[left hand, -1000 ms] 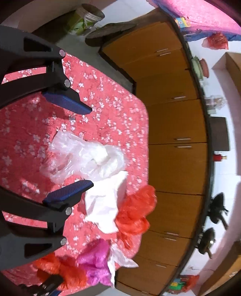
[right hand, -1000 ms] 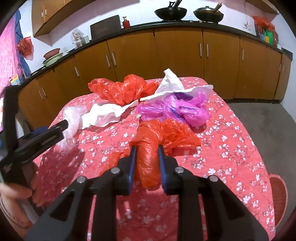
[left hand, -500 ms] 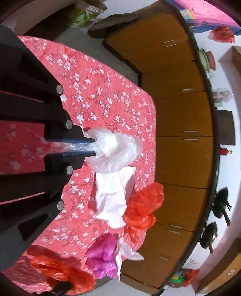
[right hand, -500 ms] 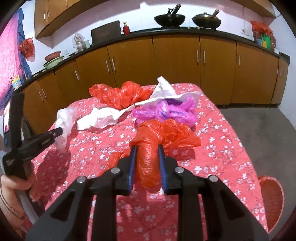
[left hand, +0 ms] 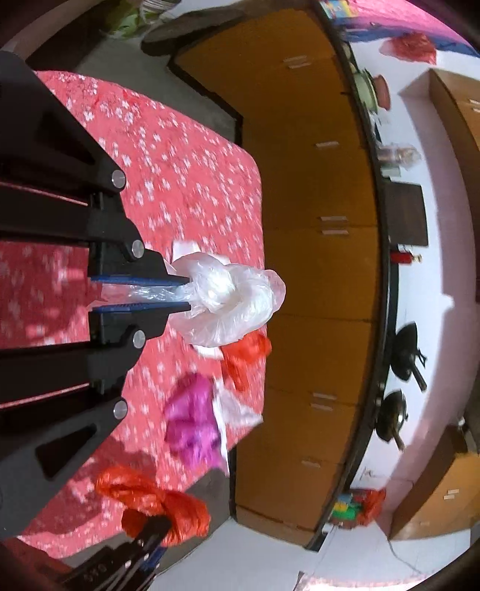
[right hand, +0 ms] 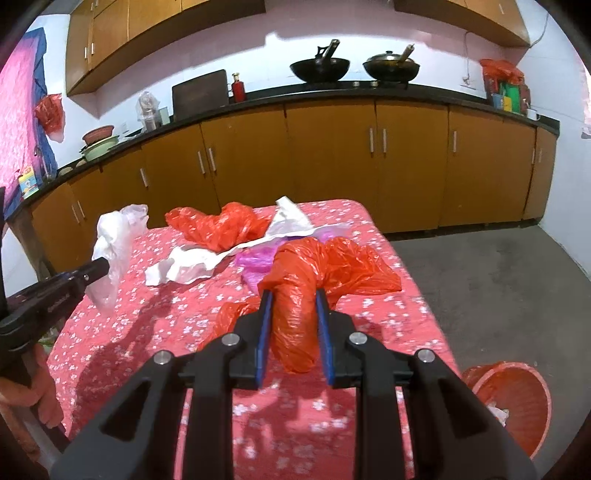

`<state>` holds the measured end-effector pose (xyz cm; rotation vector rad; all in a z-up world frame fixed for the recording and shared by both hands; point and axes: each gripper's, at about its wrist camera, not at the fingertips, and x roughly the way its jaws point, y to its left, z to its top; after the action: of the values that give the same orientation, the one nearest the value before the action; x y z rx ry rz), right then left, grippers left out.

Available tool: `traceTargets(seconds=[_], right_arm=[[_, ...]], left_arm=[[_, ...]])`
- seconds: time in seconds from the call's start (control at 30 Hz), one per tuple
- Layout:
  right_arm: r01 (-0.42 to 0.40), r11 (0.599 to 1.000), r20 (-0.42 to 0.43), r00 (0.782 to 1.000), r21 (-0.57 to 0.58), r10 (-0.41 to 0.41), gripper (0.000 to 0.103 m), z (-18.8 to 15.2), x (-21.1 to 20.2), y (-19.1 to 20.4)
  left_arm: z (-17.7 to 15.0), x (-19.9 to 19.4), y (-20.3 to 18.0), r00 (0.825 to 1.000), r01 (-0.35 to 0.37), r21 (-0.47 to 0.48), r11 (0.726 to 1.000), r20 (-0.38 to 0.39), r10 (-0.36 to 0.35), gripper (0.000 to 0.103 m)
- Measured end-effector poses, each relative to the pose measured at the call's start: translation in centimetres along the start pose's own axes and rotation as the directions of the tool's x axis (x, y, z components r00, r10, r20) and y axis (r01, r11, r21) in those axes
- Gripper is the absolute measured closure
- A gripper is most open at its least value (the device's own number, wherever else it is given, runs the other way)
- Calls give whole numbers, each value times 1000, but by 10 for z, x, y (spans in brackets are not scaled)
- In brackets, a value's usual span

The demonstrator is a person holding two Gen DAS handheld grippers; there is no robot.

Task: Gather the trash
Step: 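Carry both bags over the orange basket and open both tools to drop them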

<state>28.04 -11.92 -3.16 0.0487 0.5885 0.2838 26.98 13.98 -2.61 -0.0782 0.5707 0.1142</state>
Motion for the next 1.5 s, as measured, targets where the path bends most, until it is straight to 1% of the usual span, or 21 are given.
traceTargets(seconds=[0.1,0.4,0.67,0.9,1.17,1.4,1.47,1.5], right_arm=[[20,1000,9,1000,3,-20,80,-1,-6,-11],[103,993,26,994,50,-104,80,-5,-26,-66],[181,980,25,983,86,-183,80,-15,-40,-112],[227,967,23,973,114,-231,80,-24,-49,-144],[270,952,5,962,143,-273,80,-37,-54,-171],[296,941,-12,954,162,-298,80,-48,-54,-187],[310,937,-11,950,163,-312,80,-51,-54,-191],[326,931,-10,944,162,-329,80,-53,-56,-195]], left_arm=[[2,-3,-19,1000,25,20,999,8,-25,95],[-4,-9,-81,994,104,100,990,9,-105,95],[-9,-13,-127,985,173,144,974,-2,-174,95],[-15,-15,-165,974,226,183,957,-15,-227,95],[-24,-15,-198,960,279,217,935,-43,-276,95],[-32,-13,-215,951,310,237,921,-66,-304,95],[-34,-13,-218,948,320,239,917,-73,-311,95],[-35,-13,-221,946,325,238,915,-77,-316,95]])
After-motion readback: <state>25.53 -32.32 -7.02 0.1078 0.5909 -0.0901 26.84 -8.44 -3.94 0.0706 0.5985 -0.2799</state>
